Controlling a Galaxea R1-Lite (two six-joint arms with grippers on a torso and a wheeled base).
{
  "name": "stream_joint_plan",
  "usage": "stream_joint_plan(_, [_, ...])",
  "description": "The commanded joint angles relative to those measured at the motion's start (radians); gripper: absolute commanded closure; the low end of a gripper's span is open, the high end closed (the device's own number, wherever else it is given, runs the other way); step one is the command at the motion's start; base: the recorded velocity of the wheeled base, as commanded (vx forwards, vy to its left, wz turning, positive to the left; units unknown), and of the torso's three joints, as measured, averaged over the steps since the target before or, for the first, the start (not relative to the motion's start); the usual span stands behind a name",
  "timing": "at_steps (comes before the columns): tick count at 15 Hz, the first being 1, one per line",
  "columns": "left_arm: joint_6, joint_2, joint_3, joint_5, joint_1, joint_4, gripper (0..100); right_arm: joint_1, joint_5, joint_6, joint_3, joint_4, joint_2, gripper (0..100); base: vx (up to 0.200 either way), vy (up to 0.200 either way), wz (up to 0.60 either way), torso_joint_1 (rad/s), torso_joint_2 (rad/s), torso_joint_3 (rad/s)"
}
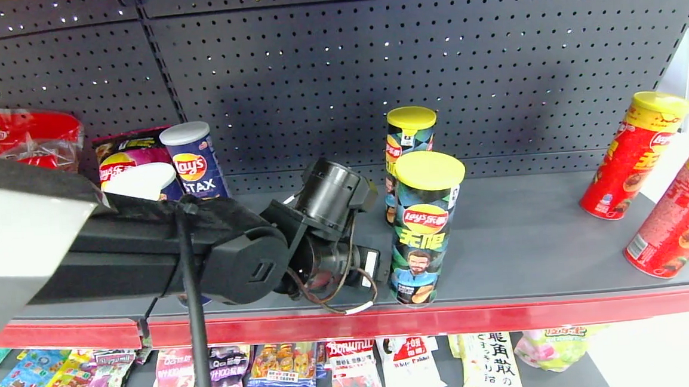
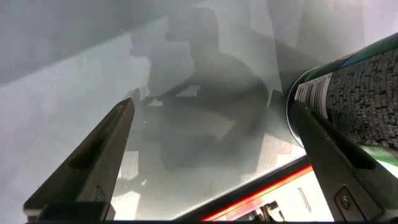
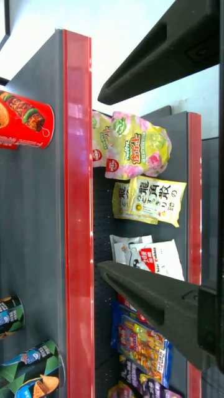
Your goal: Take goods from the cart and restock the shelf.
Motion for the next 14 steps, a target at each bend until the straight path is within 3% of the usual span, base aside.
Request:
stream_joint_plan(1, [0.000,0.002,-0.005,0.001,0.000,0.001,0,0.000,0.000,0.000,0.002,0.000,0.001,0,0.000,0.000,0.00,0.000,0.00,0.000])
stream_joint_plan(14, [-0.003,0.014,-0.042,-0.002,-0.014,0.042,0,0.000,0.000,0.000,0.000,0.000,0.001,0,0.000,0.000,0.00,0.000,0.00,0.000])
